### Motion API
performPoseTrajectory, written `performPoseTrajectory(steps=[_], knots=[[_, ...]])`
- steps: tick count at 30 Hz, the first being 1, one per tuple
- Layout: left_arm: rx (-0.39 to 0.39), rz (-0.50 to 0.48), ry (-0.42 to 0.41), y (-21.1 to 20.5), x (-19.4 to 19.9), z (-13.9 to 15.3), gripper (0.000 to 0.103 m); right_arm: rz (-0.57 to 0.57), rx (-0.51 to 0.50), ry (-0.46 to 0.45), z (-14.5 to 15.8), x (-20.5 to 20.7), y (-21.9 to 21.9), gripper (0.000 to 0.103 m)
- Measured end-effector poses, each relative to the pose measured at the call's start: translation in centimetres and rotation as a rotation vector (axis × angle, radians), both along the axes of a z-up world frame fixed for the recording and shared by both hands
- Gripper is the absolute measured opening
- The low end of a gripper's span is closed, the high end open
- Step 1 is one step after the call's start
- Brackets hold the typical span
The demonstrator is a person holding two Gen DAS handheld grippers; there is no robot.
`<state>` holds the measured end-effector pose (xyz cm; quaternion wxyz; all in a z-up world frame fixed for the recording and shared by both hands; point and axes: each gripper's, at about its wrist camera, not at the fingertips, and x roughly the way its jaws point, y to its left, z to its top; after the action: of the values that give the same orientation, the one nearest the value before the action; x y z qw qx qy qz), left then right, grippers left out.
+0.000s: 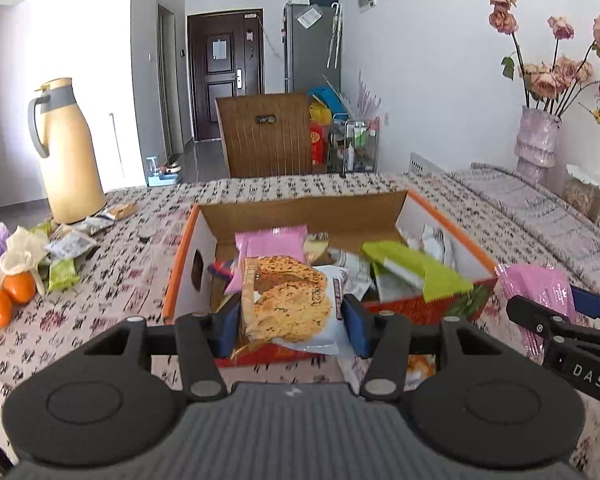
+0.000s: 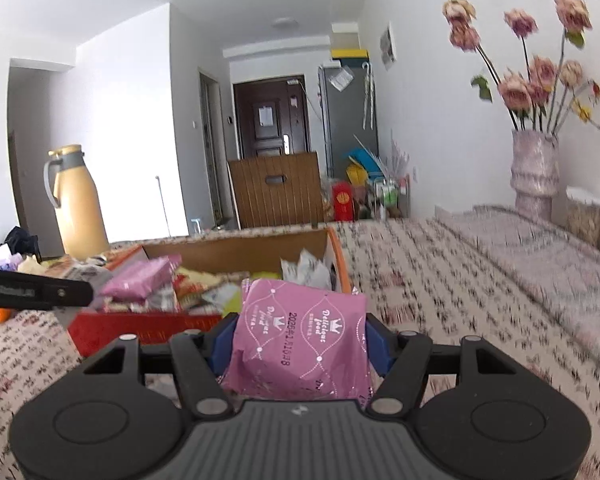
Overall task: Organize snacks
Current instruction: 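Carry the pink packet and biscuit cake over the box with both tools, then open both tools to drop the snacks into the box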
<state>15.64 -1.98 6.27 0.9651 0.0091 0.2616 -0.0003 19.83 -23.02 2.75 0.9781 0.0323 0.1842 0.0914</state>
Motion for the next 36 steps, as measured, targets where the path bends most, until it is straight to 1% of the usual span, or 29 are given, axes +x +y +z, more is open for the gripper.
performPoseTrajectory(steps=[4, 8, 13, 19, 23, 24, 25, 26, 27, 29, 30, 31, 32, 33, 36], knots=[[-0.001, 0.006, -0.016, -0.3, 1.5, 1.0, 0.053, 0.013, -0.022, -0.037, 1.9, 1.3, 0.7, 0.064], [0.0, 0.032, -0.02, -0.2, 3.7, 1.6, 0.053, 0.031, -0.045, -0.046, 3.2, 3.5, 1.8, 0.064], [0.0, 0.089, -0.014, 0.5, 7.1, 2.4, 0.053, 0.037, -0.07, -0.021, 3.9, 7.3, 3.2, 0.064], [-0.011, 0.151, 0.032, 1.7, 10.8, 1.9, 0.054, 0.018, -0.105, 0.056, 2.9, 11.8, 4.6, 0.064], [-0.004, 0.163, 0.062, 2.3, 12.2, 1.0, 0.062, 0.03, -0.118, 0.102, 1.8, 13.7, 5.2, 0.066], [-0.001, 0.159, 0.061, 2.3, 12.3, 0.8, 0.063, 0.033, -0.12, 0.113, 1.6, 14.1, 5.3, 0.068], [-0.003, 0.154, 0.064, 2.4, 12.5, 0.7, 0.064, 0.033, -0.122, 0.118, 1.5, 14.3, 5.4, 0.072], [-0.006, 0.155, 0.066, 2.4, 12.5, 0.7, 0.069, 0.033, -0.121, 0.118, 1.3, 14.4, 5.5, 0.073], [-0.006, 0.157, 0.064, 2.4, 12.5, 0.6, 0.077, 0.032, -0.116, 0.113, 1.3, 14.4, 5.5, 0.074], [-0.001, 0.157, 0.049, 2.5, 12.4, 0.7, 0.087, 0.028, -0.109, 0.11, 1.4, 14.4, 5.2, 0.083], [0.001, 0.153, 0.043, 2.4, 12.3, 0.8, 0.093, 0.024, -0.104, 0.105, 1.4, 14.3, 5.1, 0.091], [0.001, 0.147, 0.034, 2.4, 12.1, 0.9, 0.098, 0.02, -0.101, 0.1, 1.5, 14.1, 4.9, 0.096], [0.002, 0.149, 0.025, 2.4, 12.0, 1.0, 0.103, 0.017, -0.097, 0.097, 1.6, 14.0, 4.8, 0.097], [0.005, 0.154, 0.014, 2.4, 11.8, 1.1, 0.103, 0.017, -0.091, 0.095, 1.6, 13.9, 4.6, 0.102], [-0.003, 0.145, 0.014, 2.4, 11.5, 1.3, 0.103, 0.014, -0.07, 0.096, 1.7, 13.2, 3.9, 0.103]])
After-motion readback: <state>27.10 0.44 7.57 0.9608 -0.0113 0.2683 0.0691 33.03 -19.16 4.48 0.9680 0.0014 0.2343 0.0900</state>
